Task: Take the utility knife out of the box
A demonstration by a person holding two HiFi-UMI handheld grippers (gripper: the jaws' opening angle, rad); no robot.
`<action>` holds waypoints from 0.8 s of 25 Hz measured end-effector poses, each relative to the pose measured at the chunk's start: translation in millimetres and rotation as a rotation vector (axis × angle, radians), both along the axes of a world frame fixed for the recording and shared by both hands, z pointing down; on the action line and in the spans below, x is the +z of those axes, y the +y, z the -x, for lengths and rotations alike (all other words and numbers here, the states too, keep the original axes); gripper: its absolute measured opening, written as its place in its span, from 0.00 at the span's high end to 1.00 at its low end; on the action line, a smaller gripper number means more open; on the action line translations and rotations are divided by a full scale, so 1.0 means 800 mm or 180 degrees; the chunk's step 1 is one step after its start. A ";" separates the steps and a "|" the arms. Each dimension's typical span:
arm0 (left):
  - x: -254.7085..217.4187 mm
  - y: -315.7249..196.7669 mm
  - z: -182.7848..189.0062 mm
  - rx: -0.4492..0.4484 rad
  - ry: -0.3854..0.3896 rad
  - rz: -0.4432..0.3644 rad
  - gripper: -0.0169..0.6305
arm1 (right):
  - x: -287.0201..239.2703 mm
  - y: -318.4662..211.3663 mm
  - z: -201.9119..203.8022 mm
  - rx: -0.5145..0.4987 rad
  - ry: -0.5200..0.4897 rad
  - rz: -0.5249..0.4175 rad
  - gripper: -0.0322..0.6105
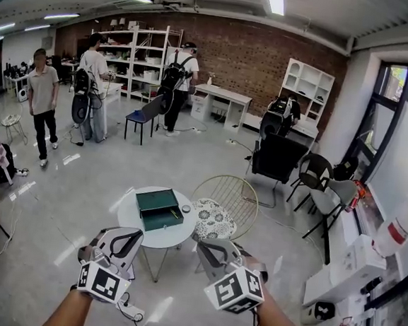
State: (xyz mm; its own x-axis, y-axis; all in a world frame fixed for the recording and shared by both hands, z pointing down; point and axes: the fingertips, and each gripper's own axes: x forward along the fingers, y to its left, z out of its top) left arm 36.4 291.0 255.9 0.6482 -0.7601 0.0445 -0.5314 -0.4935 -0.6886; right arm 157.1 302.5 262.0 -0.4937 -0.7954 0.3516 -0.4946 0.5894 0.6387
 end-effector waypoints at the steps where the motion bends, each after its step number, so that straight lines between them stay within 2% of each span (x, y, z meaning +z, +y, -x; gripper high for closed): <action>1: 0.004 -0.008 0.002 -0.0010 0.0001 0.0010 0.95 | 0.003 -0.009 0.002 -0.0008 -0.0007 0.0003 0.89; 11: 0.018 -0.089 -0.014 -0.0226 -0.0119 0.0127 0.95 | 0.023 -0.110 -0.010 -0.0228 -0.0156 0.0097 0.89; 20: 0.027 -0.200 -0.079 -0.0432 -0.0217 0.0205 0.95 | 0.033 -0.236 -0.067 -0.0464 -0.0257 0.0156 0.89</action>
State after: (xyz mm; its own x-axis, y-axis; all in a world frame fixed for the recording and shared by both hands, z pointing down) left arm 99.8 130.6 277.5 0.5336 -0.8347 0.1363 -0.5492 -0.4645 -0.6947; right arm 210.5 113.9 288.2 -0.6309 -0.6960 0.3427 -0.4501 0.6882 0.5690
